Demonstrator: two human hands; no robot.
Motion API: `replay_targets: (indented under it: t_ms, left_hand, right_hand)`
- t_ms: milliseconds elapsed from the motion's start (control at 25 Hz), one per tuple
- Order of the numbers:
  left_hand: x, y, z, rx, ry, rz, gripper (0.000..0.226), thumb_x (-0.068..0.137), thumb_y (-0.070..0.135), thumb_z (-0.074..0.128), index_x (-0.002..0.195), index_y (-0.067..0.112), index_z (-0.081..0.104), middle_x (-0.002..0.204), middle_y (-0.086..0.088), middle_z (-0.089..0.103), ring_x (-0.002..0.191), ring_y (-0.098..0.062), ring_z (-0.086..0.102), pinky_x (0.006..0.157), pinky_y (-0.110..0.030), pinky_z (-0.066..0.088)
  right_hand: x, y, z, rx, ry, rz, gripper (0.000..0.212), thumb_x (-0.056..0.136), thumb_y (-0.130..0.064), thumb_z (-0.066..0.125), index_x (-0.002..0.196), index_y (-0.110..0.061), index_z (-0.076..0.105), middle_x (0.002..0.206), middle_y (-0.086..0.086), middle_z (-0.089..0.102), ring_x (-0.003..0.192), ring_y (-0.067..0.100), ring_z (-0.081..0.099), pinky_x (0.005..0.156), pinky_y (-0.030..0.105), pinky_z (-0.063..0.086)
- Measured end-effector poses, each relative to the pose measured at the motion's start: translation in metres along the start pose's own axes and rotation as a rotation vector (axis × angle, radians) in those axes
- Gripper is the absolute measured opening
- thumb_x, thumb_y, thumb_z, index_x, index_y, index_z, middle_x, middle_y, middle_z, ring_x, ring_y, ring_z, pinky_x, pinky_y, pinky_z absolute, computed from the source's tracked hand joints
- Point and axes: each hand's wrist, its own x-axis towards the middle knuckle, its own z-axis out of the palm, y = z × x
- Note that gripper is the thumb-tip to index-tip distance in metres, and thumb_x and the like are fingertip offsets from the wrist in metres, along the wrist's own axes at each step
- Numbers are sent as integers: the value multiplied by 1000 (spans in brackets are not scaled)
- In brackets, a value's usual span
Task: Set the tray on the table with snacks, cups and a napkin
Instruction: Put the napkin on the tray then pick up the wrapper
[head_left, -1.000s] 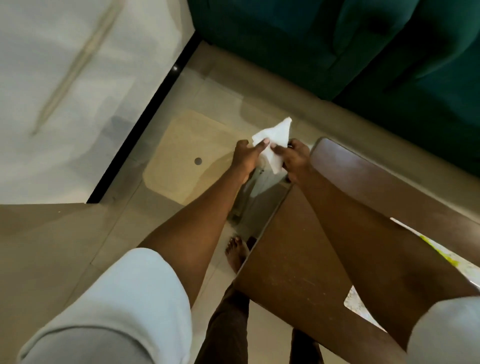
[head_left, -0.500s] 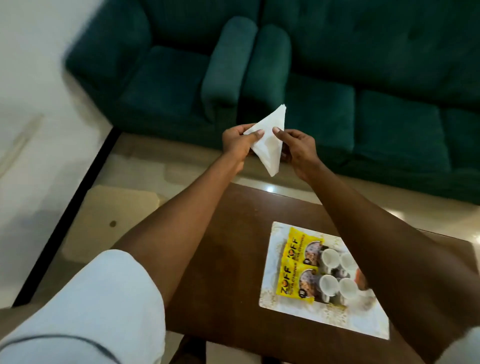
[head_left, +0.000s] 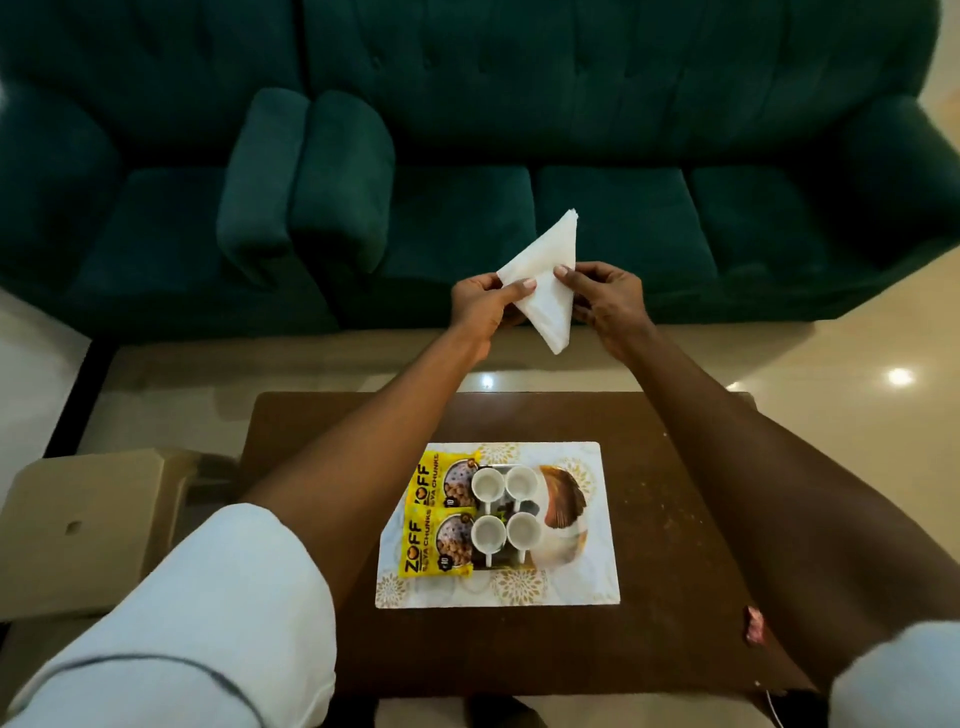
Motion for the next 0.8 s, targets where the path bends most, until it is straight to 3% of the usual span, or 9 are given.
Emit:
replay_targets:
  t_ms: [240,400,560,720,800]
  left_hand:
    - [2,-82,41,91,24,-109,24,84,5,80,105,2,67,103,-12,74,85,-22,74,78,-39,64]
    - [-4,-199,26,263,113,-260,23,81,9,83,101,9,70,92,-9,75,79,-22,70,73,-38,62]
    - [-45,-314,9,392,209,-413,13,85,9,77,96,4,73,91,-17,76,66,-25,69,57,-33,61]
    - [-86,-375,4,486,169,-489,8,85,14,76,90,8,73,91,-16,76,72,-25,72,70,-43,65]
    - [-93,-386,7,536,153,-439,11,85,15,75,95,10,75,94,-13,77,81,-27,75,77,-48,64]
  right_hand:
    - [-15,91,-74,-53,91,143,36,88,-8,79,119,8,68,116,17,74,99,27,76,72,31,64]
    - [-43,193,-115,-76,148,288,32,88,-6,78,115,8,69,105,13,76,85,18,78,69,28,62]
    - [-77,284,-133,-171,163,428,19,89,-9,77,106,0,72,101,7,75,83,12,76,69,25,63]
    - [-99,343,-136,-268,172,538,27,88,-9,79,111,2,71,103,6,74,91,21,73,64,22,62]
    - [-105,362,-132,-388,191,576,25,85,-15,84,104,-5,73,97,1,73,91,22,73,72,32,64]
